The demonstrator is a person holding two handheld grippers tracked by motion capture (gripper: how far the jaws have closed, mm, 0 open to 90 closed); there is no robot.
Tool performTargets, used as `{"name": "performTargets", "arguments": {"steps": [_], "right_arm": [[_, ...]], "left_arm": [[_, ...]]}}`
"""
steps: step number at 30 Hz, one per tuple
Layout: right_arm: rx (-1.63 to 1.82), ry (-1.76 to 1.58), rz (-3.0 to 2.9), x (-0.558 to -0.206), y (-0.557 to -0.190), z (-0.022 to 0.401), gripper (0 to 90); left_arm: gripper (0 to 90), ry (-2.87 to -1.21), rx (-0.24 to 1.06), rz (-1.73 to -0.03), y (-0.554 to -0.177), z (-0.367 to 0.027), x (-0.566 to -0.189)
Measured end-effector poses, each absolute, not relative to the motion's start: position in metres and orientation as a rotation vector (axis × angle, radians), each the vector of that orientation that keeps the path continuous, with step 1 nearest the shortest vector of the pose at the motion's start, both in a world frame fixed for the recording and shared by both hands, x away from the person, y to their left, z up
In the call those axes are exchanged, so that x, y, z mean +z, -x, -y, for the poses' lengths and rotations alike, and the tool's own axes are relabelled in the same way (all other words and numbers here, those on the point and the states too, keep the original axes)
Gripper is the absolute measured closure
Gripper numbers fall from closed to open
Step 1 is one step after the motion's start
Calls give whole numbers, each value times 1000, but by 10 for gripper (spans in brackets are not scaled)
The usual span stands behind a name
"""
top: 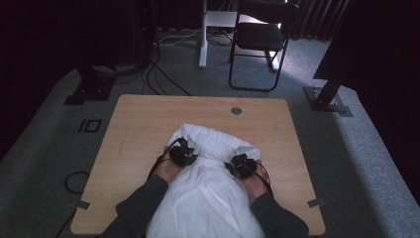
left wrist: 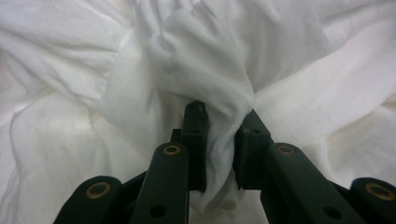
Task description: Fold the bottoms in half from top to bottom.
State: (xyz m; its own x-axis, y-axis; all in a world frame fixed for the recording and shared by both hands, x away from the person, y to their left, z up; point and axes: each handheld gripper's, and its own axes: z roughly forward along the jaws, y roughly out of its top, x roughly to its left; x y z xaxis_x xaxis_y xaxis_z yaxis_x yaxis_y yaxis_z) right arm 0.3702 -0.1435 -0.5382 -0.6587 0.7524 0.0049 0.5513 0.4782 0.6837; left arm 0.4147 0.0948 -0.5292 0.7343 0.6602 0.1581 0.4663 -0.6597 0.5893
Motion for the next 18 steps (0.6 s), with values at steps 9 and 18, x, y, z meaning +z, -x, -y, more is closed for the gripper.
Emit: {"name": "performTargets", "arguments": {"steps": [9, 18], "right_arm": [[888, -1140, -2402, -539, -427, 145, 821], [914, -1282, -2377, -533, -469, 152, 828]], "left_arm": [[773, -2390, 517, -906, -447, -86, -529], [782, -2303, 486, -1008, -466, -85, -527]]}}
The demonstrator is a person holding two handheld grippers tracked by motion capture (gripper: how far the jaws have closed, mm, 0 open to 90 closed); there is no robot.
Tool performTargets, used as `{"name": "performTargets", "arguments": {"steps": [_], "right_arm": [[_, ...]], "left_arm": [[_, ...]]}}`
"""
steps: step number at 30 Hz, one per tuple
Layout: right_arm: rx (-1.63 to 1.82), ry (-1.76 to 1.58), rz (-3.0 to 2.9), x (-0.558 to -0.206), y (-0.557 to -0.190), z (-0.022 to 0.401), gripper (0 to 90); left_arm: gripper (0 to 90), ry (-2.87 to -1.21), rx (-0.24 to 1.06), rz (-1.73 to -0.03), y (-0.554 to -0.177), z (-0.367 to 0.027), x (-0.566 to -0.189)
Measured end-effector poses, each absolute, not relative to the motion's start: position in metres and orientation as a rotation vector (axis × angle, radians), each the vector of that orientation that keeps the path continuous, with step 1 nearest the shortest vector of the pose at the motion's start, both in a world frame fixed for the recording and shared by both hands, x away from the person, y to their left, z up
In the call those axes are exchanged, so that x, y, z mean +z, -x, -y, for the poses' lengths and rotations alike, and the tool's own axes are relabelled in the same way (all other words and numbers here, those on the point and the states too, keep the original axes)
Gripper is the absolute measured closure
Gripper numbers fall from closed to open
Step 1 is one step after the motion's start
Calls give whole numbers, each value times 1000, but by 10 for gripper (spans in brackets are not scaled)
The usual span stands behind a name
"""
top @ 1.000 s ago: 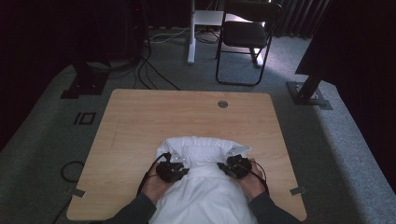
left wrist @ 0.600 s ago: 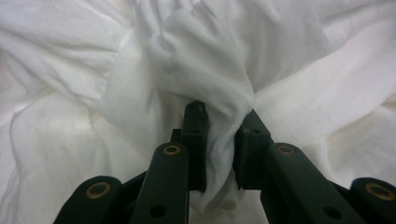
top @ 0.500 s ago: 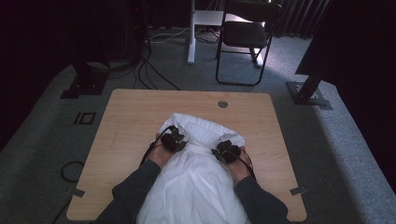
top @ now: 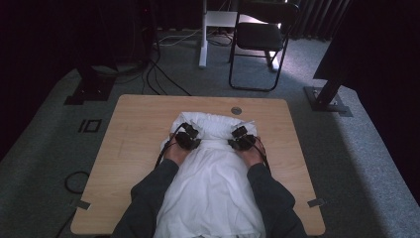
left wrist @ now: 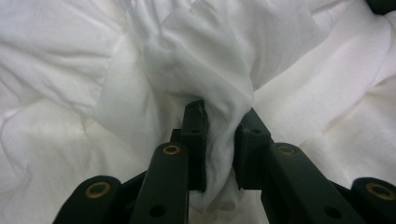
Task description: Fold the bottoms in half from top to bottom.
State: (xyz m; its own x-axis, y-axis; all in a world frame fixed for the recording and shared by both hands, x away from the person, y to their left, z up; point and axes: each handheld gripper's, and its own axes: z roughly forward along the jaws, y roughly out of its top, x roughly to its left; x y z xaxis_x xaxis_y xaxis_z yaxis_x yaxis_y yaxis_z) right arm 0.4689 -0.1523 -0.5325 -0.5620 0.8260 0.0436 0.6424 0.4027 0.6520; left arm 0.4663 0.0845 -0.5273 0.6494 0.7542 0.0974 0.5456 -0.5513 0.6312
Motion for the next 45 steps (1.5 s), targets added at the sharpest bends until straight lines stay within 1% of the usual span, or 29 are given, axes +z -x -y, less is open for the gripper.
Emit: {"name": "performTargets", "arguments": {"steps": [3, 8, 9, 10, 11, 12, 13, 14, 15, 16, 17, 21, 22, 23, 25, 26, 27, 28, 30, 31, 32, 33, 34, 35, 36, 38, 39, 40, 45], "right_arm": [[1012, -1270, -2347, -514, -463, 160, 836], [1099, -1143, -2251, -465, -444, 167, 838], [1099, -1143, -2251, -465, -444, 167, 838], [1156, -1098, -2198, -442, -434, 173, 837], [1187, -1077, -2170, -430, -429, 176, 837], [1212, -1053, -2142, -418, -423, 180, 836], [1212, -1053, -2142, -418, -423, 180, 836], [1275, -1009, -2088, -395, -410, 186, 837], [1275, -1009, -2088, -395, -410, 186, 837], [1318, -960, -2048, -376, -395, 191, 837], [1330, -937, -2042, -370, -388, 193, 837], [1336, -889, -2063, -364, -371, 196, 836], [1341, -891, -2085, -369, -360, 196, 836], [1341, -891, -2085, -369, -360, 196, 836], [1341, -887, -2134, -389, -343, 195, 836], [1334, -885, -2157, -398, -337, 194, 835], [1334, -885, -2157, -398, -337, 194, 835], [1293, -889, -2202, -417, -326, 192, 830], [1298, -922, -2256, -440, -316, 192, 830], [1268, -933, -2283, -452, -312, 191, 829], [1245, -950, -2317, -465, -309, 190, 828], [1245, -950, -2317, -465, -309, 190, 828], [1198, -989, -2388, -490, -304, 189, 825], [1198, -989, -2388, -490, -304, 189, 825], [1160, -1038, -2451, -514, -300, 189, 821], [1098, -1063, -2503, -533, -298, 188, 813], [1098, -1063, -2503, -533, -298, 188, 813], [1068, -1091, -2520, -544, -298, 187, 808], [1070, -1120, -2522, -545, -304, 173, 804]], "left_arm": [[806, -2272, 478, -997, -462, -88, -520], [821, -2078, 525, -912, -439, -98, -458], [822, -2078, 525, -912, -439, -98, -458], [824, -2025, 556, -849, -426, -100, -432], [827, -1998, 564, -820, -419, -100, -420], [830, -1998, 564, -820, -419, -100, -420], [830, -1985, 577, -787, -412, -100, -407], [838, -1949, 609, -727, -395, -100, -385], [839, -1949, 609, -727, -395, -100, -385], [839, -1925, 624, -673, -378, -101, -370], [839, -1921, 628, -651, -371, -102, -366], [837, -1942, 604, -630, -357, -105, -367], [836, -1947, 562, -634, -349, -109, -375], [835, -1947, 562, -634, -349, -109, -375], [831, -1965, 520, -643, -340, -113, -386], [828, -1995, 452, -644, -332, -118, -403], [824, -1995, 452, -644, -332, -118, -403], [823, -2029, 378, -658, -322, -121, -424], [822, -2090, 314, -671, -313, -119, -450], [819, -2090, 314, -671, -313, -119, -450], [817, -2150, 238, -693, -304, -116, -480], [815, -2150, 238, -693, -304, -116, -480], [814, -2206, 150, -737, -300, -113, -511], [813, -2206, 150, -737, -300, -113, -511], [813, -2256, 104, -761, -298, -110, -535], [811, -2251, 101, -748, -299, -112, -547], [814, -2251, 101, -748, -299, -112, -547], [817, -2247, 70, -766, -305, -116, -546], [815, -2343, 272, -755, -319, -118, -539]]}}
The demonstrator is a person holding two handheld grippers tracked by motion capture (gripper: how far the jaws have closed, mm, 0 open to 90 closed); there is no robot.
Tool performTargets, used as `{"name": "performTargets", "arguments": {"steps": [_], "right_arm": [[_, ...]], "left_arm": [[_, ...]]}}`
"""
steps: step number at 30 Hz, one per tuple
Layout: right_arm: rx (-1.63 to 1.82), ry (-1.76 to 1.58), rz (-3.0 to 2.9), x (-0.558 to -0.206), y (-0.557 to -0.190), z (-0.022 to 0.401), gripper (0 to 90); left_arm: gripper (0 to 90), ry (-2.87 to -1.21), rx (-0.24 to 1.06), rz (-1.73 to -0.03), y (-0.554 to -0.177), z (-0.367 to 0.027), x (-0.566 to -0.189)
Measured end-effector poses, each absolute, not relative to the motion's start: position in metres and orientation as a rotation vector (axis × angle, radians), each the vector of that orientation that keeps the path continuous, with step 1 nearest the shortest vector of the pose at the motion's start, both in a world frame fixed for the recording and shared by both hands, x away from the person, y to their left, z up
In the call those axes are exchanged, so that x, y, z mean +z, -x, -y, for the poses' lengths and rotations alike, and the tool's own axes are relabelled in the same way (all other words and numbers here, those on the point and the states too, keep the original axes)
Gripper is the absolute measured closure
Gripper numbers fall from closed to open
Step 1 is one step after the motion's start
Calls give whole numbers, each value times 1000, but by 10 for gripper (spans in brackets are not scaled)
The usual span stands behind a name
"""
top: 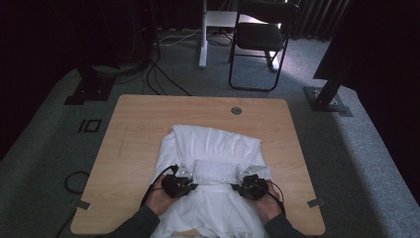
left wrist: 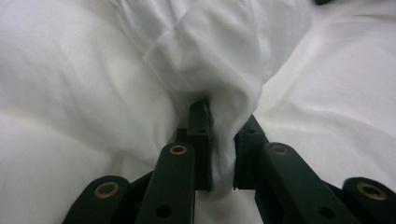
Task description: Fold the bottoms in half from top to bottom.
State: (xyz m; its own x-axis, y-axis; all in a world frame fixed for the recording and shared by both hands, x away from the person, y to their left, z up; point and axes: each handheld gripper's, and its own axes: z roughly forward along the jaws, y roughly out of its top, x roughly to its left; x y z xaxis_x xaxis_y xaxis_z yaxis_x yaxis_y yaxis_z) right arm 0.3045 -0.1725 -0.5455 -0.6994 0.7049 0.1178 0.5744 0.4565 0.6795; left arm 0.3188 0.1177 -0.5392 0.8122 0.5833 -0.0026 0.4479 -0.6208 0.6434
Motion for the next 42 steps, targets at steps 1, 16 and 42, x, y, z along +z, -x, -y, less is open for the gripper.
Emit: {"name": "performTargets", "arguments": {"steps": [1, 16, 42], "right_arm": [[1063, -1112, -2519, -546, -306, 167, 799], [1020, -1167, -2417, -547, -395, 146, 812], [1213, -1124, -2210, -484, -409, 167, 827]], "left_arm": [[813, -2349, 307, -769, -324, -120, -538], [810, -2250, 415, -971, -382, -119, -539], [841, -1997, 545, -874, -379, -114, -463]]}}
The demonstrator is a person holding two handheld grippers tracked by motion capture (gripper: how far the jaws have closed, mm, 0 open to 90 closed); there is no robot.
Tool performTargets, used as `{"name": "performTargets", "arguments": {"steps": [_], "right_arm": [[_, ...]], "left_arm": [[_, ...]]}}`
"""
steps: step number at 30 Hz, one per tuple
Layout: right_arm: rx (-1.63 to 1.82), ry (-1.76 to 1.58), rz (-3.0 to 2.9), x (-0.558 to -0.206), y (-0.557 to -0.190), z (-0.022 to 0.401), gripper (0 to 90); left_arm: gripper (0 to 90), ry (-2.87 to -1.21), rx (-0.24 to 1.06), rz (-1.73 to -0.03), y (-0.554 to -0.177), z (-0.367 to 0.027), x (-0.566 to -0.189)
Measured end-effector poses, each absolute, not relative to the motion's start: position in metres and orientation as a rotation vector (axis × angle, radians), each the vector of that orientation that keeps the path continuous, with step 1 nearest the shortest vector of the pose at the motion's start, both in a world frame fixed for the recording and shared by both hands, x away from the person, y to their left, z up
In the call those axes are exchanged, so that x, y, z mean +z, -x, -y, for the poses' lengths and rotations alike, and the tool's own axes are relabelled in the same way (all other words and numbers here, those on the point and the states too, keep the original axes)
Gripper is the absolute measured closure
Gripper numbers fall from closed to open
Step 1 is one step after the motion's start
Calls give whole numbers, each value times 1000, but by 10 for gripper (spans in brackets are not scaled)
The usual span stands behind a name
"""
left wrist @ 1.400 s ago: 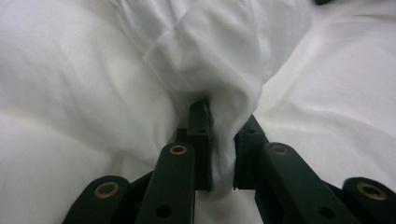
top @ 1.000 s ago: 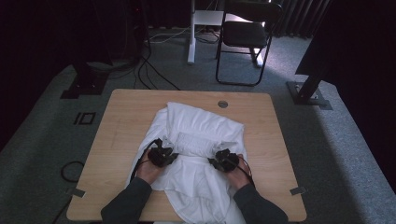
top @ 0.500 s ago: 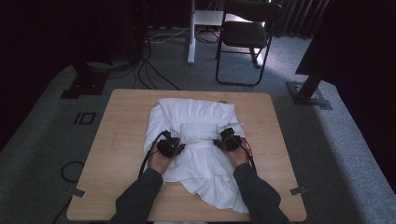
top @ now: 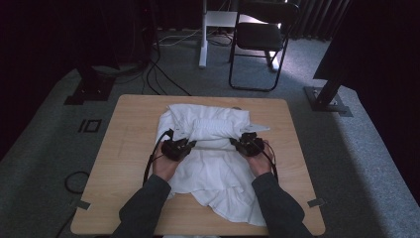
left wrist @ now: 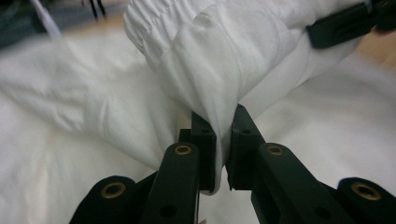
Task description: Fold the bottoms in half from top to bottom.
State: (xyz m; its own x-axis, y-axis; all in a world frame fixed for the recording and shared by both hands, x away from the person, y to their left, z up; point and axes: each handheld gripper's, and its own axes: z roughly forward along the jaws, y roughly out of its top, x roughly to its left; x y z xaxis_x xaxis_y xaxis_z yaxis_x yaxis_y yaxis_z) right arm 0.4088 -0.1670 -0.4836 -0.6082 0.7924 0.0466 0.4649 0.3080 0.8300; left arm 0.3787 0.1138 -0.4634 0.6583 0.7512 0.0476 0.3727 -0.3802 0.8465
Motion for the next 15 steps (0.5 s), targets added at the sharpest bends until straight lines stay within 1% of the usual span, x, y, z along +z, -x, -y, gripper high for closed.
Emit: {"name": "performTargets", "arguments": {"steps": [1, 2, 3, 5, 6, 7, 8, 9, 11, 12, 13, 14, 15], "right_arm": [[1259, -1067, -2151, -468, -398, 172, 827], [1272, -1052, -2136, -462, -392, 174, 826], [1277, -1048, -2133, -459, -388, 177, 825], [1268, -1037, -2155, -461, -379, 180, 821], [1268, -1037, -2155, -461, -379, 180, 821], [1230, -1041, -2205, -472, -372, 181, 814], [1217, -1053, -2232, -480, -369, 182, 814], [1204, -1073, -2265, -489, -367, 182, 813], [1136, -1100, -2327, -509, -365, 181, 792], [1104, -1112, -2358, -518, -364, 181, 764], [1104, -1112, -2358, -518, -364, 181, 764], [1081, -1156, -2391, -530, -363, 182, 639], [1097, -1164, -2398, -532, -361, 184, 549]], "left_arm": [[840, -1973, 537, -831, -370, -114, -453], [837, -1971, 515, -819, -366, -115, -451], [831, -1971, 515, -819, -366, -115, -451], [815, -1990, 439, -829, -360, -117, -457], [804, -1990, 439, -829, -360, -117, -457], [788, -2010, 372, -850, -359, -120, -469], [767, -2010, 372, -850, -359, -120, -469], [727, -2043, 298, -883, -358, -122, -484], [651, -2073, 264, -926, -357, -125, -499], [627, -2073, 264, -926, -357, -125, -499], [627, -2074, 251, -946, -357, -128, -504], [614, -2048, 237, -970, -356, -134, -507], [614, -2037, 241, -971, -356, -138, -505]]}}
